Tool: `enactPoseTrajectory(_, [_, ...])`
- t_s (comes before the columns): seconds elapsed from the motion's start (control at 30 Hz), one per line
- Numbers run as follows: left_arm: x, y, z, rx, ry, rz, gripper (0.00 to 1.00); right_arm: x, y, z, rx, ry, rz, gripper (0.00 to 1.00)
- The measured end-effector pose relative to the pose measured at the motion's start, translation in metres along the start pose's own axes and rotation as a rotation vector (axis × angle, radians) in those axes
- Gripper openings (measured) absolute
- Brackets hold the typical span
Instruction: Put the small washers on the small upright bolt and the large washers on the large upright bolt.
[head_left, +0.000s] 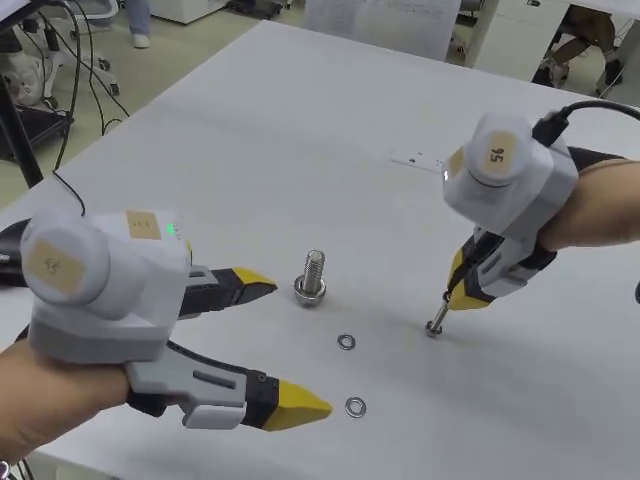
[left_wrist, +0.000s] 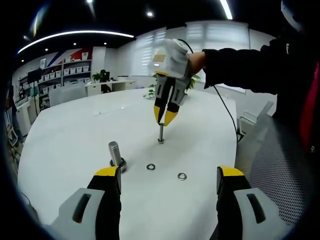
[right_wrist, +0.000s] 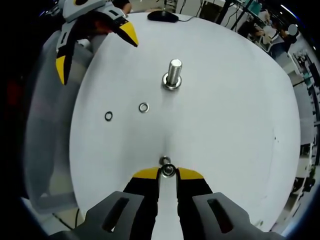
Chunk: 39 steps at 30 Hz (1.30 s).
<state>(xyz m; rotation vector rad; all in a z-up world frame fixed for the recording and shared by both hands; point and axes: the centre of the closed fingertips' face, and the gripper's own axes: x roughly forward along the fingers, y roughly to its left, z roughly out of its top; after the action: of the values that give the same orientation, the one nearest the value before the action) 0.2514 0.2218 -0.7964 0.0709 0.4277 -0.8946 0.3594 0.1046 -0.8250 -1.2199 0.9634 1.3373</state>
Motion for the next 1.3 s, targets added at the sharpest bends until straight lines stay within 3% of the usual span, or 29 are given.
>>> enactPoseTrajectory(1.3, [-0.002, -0.003, -0.004, -0.004, 0.018, -0.004, 0.78, 0.042, 0.004, -0.006, 0.036, -0.002, 0.021, 0.14])
